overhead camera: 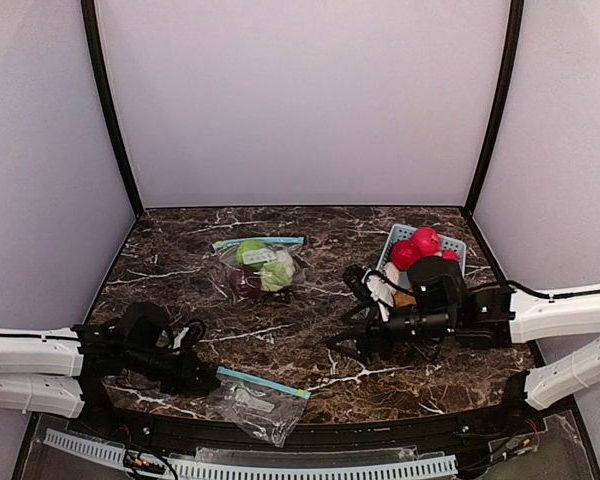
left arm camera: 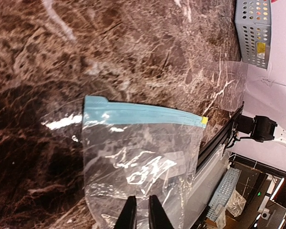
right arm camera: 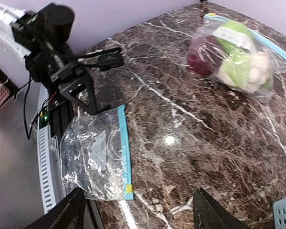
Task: Place the food in the zip-top bag and seal the zipper
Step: Adjust the zipper food storage bag at the corner of the board, then pick up the zipper food storage bag from the corner of the board.
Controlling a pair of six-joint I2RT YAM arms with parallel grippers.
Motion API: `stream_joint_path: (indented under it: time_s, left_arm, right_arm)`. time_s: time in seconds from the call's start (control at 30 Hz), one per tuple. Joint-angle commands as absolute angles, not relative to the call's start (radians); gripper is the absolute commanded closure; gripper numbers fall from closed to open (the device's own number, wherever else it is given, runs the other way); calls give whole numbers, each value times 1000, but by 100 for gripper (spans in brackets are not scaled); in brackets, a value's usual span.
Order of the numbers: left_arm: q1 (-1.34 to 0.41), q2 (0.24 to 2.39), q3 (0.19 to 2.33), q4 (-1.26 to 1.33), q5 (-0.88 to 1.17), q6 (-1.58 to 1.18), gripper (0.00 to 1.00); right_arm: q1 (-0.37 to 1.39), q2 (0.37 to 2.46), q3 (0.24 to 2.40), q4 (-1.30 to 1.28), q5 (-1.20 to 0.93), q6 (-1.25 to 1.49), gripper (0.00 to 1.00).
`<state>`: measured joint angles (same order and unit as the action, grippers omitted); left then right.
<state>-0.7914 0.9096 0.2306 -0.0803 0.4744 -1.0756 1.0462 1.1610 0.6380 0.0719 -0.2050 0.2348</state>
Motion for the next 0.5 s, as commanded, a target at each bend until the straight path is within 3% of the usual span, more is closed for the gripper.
stream_joint_path:
  time_s: [0.0, 0.23, 0.47]
  left_arm:
    - [-778, 960, 329, -109, 465, -967, 82]
    - [-618, 1047, 503, -250, 493, -725, 52]
    - [-482, 1134, 721, -401, 496, -494, 43]
  right_arm:
    - [1177, 1252, 732, 64, -141, 160, 24]
    - [1373, 1506, 928, 12, -22, 177, 21]
    - [1483, 1783, 1176, -171, 85, 195, 20]
